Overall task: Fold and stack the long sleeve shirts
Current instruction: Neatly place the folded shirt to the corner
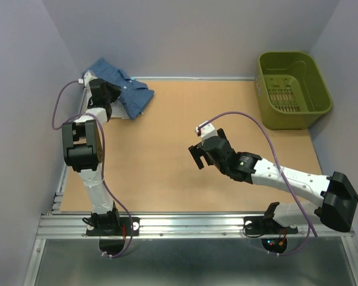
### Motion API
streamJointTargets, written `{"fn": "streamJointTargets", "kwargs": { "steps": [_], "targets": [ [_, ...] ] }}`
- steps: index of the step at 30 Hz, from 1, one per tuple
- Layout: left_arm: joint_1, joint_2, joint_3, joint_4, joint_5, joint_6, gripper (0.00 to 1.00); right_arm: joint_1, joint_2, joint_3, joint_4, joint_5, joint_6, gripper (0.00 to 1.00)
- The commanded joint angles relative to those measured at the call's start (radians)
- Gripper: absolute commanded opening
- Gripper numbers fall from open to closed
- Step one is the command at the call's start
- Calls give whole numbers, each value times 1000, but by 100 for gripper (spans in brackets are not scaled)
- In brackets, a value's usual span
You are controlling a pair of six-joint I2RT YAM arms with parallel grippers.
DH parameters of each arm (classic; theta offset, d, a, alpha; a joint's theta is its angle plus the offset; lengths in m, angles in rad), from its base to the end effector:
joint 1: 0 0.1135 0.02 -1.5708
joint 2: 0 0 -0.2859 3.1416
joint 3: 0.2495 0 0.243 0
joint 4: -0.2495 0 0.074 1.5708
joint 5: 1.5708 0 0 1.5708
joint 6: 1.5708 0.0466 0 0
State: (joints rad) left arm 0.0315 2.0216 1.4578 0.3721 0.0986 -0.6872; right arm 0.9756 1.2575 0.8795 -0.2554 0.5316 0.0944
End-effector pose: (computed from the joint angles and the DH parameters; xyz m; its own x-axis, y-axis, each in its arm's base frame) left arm 0.4937 0.0110 0.2728 -0.1886 -0.6375 -0.7470 -0.0704 0.7674 -0.6373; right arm 0.1681 0.2061 0.2868 -0.3761 -0.4105 -0.8307 -0.4512 0.8642 -0.2227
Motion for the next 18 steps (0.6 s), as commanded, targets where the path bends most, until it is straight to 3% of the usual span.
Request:
{"fn": "streamJointTargets", "kwargs": {
  "steps": [1,4,11,15,16,18],
  "targets": [
    [8,-93,-178,399,35,-293,0,-5,-1,9,4,24,7,98],
    [16,-89,-283,554,10,-351,0,-5,-13,0,-4,22,11,98],
    [30,-80,-433,691,-63,-393,0,-3,-27,-22,-19,24,19,98],
    [31,-90,-468,689,-51,-364,20,-3,-17,-22,-25,11,24,98],
    [33,-107,-488,667,-56,-347,47,-3,-15,-20,-25,10,25,98],
    [53,-136,-501,607,-51,-315,65,-5,-10,-19,-27,4,25,98]
  ]
}}
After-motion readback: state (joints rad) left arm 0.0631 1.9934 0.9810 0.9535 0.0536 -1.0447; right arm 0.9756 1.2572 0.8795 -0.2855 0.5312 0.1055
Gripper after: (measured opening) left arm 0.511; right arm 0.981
